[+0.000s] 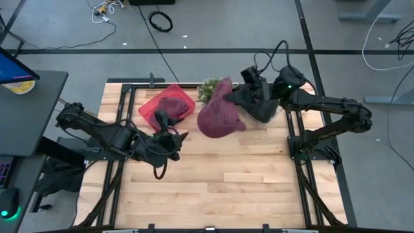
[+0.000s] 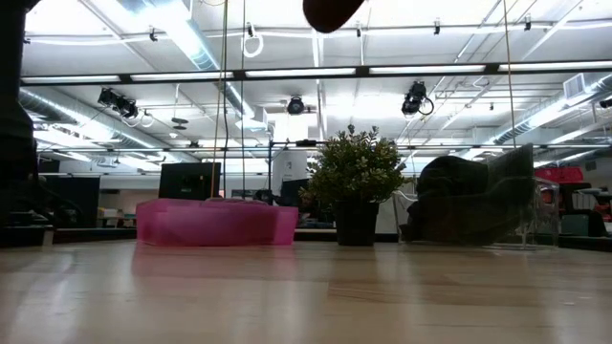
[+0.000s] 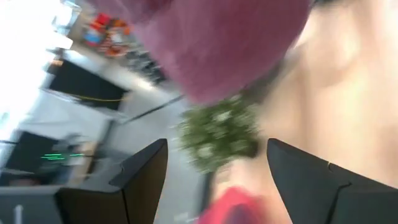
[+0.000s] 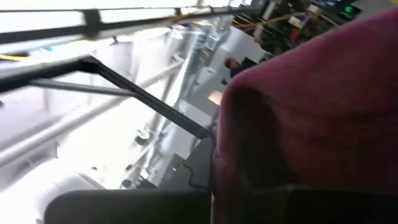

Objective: Pick & Place hat
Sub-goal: Put the red cap into the red bin

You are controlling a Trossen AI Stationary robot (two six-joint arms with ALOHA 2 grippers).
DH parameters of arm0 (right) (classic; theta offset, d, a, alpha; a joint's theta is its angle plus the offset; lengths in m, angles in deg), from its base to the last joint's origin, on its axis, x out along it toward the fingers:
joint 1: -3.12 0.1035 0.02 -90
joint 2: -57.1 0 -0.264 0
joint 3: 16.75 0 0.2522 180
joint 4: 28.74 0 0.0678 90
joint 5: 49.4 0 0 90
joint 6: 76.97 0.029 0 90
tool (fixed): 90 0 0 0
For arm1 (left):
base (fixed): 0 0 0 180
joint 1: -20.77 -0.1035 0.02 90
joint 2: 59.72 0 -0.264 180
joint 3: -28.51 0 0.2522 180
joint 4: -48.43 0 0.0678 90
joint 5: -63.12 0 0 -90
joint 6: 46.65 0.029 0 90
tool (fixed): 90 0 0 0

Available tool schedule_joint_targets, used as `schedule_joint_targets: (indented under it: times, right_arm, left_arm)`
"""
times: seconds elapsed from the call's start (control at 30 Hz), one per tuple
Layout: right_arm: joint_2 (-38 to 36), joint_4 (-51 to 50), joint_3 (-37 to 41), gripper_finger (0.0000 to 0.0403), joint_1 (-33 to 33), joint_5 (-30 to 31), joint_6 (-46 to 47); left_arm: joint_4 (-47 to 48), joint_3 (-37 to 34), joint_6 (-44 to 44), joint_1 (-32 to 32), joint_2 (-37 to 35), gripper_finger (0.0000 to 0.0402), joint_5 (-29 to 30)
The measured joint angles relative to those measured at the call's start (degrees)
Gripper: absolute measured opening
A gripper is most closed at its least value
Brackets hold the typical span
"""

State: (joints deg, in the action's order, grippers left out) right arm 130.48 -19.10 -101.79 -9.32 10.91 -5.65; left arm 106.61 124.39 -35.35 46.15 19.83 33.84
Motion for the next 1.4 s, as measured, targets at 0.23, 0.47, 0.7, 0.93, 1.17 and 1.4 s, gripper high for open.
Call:
schedule_joint_targets:
  times: [0.23, 0.47, 0.7, 0.93, 1.17, 1.4]
  right_arm:
    - [0.0, 6.0, 0.0, 0.0019, 0.0, 4.5, 5.9]
    - [0.1, 8.1, 0.0, 0.0019, 0.0, 7.9, 7.9]
    - [0.4, 8.2, 0.0, 0.0019, 0.0, 9.2, 7.9]
    - [0.4, 8.5, 0.0, 0.0019, 0.0, 9.3, 8.3]
    - [0.4, 9.5, 0.0, 0.0019, 0.0, 9.3, 8.8]
    - [0.4, 10.5, 0.0, 0.0019, 0.0, 7.8, 10.3]
  left_arm:
    - [-1.6, 0.0, 6.9, -2.5, 2.4, 0.0279, 9.7]
    - [-6.7, 0.0, 7.5, -5.1, 4.5, 0.0279, 9.8]
    - [-16.5, 0.0, 14.0, -5.3, 4.7, 0.0274, 8.7]
    - [-25.3, 0.0, 25.0, -5.5, 4.7, 0.0246, 4.4]
    - [-32.8, 0.0, 36.2, -7.1, 4.7, 0.0221, 0.9]
    - [-36.1, 0.0, 40.9, -7.2, 4.7, 0.0171, 2.3]
